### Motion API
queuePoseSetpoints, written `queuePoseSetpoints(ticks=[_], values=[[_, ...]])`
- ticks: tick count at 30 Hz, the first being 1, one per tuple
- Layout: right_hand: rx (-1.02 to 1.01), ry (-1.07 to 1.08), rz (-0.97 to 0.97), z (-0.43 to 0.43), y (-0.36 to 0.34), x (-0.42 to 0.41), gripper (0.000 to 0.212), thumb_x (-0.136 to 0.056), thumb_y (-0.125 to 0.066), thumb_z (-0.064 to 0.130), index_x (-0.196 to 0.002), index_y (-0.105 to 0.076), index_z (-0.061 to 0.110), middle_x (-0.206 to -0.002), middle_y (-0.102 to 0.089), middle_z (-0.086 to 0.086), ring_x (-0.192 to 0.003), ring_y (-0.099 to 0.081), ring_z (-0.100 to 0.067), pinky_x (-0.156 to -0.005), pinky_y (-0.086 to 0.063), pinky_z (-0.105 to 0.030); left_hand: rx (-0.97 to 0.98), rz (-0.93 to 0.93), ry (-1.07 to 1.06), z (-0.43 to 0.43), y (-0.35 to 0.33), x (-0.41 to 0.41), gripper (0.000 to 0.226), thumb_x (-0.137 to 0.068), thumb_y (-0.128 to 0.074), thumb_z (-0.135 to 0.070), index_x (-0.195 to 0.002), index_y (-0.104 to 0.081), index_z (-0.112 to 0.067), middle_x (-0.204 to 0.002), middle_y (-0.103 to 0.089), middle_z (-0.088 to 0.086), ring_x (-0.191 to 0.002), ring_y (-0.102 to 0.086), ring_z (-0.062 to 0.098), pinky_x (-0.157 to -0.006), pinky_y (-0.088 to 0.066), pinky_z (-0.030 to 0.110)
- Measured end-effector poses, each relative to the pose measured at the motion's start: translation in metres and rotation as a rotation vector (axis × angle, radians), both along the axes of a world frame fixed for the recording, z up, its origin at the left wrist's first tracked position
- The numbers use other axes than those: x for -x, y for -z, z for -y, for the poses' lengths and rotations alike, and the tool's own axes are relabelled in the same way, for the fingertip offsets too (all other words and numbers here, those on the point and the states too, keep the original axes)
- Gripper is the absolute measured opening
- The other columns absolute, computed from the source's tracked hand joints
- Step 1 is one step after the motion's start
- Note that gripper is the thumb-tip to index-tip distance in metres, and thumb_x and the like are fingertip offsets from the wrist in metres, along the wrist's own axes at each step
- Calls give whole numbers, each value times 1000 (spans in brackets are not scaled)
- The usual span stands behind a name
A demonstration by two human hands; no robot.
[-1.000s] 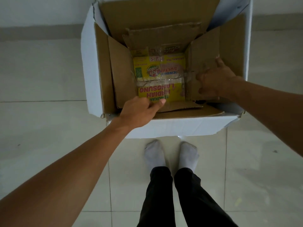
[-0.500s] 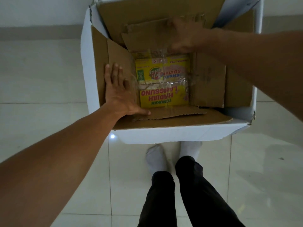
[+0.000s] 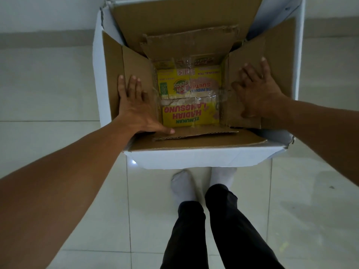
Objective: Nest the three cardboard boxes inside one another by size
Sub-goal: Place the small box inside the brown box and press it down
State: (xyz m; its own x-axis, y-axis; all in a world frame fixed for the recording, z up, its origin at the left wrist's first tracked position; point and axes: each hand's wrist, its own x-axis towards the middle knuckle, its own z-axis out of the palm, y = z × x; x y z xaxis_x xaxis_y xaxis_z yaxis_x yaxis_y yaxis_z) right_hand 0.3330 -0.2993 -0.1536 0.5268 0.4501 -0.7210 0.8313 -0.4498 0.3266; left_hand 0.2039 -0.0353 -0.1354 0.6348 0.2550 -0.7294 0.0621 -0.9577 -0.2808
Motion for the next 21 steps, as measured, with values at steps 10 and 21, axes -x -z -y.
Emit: queuePoseSetpoints(ticks=[10, 21], values=[[-742, 478, 244, 56, -39, 46, 61, -80, -62, 19, -134, -38, 4, -156, -15, -27, -146, -10, -41, -112, -3, -63, 93, 829, -399, -21, -15, 38, 97, -74, -70, -38, -148, -14, -12, -157, -6, 23, -145, -2, 36, -111, 2, 55], [-1038, 1424, -23, 69, -27, 60, 43, -85, -65, 25, -122, -56, 5, -112, -66, -16, -92, -61, -25, -74, -41, -23, 425, 866, -1244, -10, -10, 41, 8, -83, -58, -28, -82, -63, -23, -76, -59, -4, -71, -57, 17, -65, -41, 22]])
